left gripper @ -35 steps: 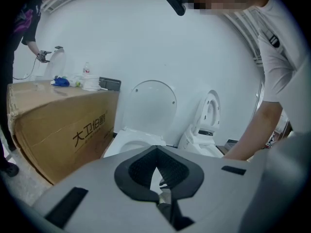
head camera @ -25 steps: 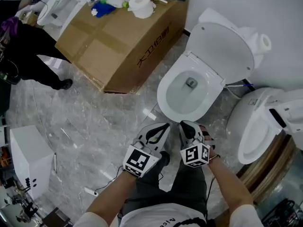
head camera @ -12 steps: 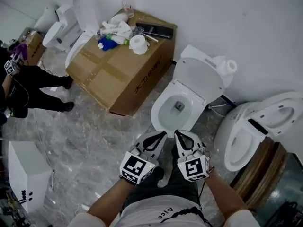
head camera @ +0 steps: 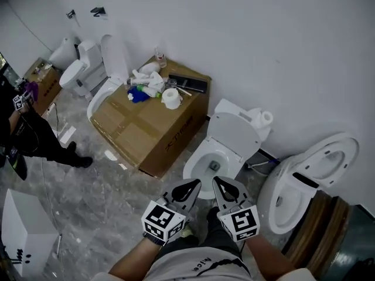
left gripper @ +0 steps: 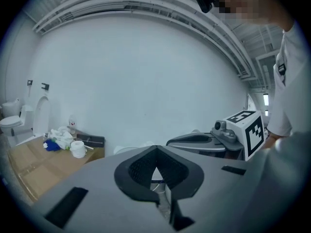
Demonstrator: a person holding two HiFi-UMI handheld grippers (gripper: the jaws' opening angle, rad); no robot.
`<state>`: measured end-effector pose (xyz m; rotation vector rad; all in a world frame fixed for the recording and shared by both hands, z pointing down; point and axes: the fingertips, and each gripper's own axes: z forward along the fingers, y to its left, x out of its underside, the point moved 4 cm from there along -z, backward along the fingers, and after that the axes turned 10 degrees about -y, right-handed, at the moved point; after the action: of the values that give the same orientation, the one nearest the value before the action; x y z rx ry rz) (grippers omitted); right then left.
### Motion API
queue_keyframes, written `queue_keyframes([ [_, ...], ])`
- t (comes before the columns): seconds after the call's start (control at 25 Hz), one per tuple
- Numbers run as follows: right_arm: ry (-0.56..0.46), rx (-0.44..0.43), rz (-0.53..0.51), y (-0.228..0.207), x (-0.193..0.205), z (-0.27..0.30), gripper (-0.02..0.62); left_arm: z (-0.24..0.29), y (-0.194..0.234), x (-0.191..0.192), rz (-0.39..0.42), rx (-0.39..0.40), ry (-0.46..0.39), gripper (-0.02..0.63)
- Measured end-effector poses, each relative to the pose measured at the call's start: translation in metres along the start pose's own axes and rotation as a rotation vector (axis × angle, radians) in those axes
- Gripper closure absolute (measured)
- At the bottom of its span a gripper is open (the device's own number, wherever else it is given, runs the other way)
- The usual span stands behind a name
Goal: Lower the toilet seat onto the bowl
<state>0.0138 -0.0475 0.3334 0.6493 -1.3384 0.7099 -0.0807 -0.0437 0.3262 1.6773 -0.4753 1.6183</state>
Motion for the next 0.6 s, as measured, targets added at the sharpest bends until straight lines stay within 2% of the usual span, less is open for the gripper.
queue_keyframes([
  [0.32, -0.072, 0.019, 0.026, 0.003, -0.056, -0.010, 0.580, -0.002, -0.017, -0.050, 0.008, 0.003, -0.073, 0.597],
  [0.6, -0.092, 0.043, 0.025, 0.003, -0.076, -0.017, 0.580, -0.005, -0.020, -0.069, 0.037, -0.007, -0.112, 0.597],
])
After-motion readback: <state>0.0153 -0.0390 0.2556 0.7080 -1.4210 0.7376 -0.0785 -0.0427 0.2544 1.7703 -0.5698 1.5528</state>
